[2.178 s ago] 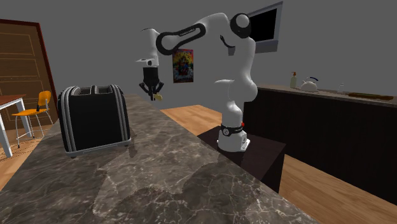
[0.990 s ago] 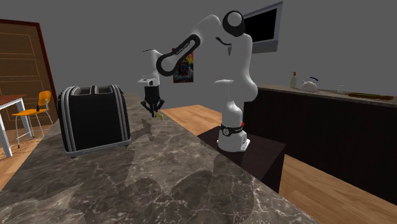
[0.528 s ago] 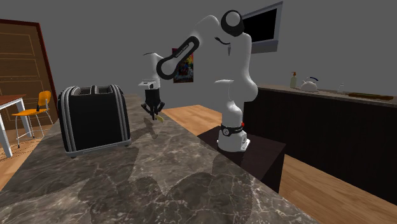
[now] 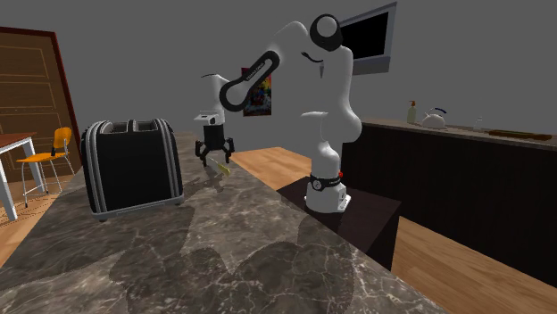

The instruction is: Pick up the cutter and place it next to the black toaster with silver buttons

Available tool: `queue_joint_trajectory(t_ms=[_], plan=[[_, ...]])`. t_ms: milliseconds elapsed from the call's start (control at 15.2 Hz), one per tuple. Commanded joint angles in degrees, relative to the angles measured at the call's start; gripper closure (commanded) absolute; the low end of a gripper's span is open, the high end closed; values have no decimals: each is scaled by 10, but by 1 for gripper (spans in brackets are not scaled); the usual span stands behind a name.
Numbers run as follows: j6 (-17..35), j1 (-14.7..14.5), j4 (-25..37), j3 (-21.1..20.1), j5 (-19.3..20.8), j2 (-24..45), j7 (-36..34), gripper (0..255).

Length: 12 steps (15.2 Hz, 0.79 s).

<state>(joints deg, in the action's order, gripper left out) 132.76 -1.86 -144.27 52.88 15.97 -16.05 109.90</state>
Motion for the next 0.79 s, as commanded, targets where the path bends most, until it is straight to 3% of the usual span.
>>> queue_joint_trajectory(t_ms=[0, 198, 726], plan=[[-24, 8, 9, -11, 10, -18, -8, 0], [-90, 23, 37, -41, 25, -59, -24, 0], [-90, 23, 37, -41, 25, -59, -24, 0]])
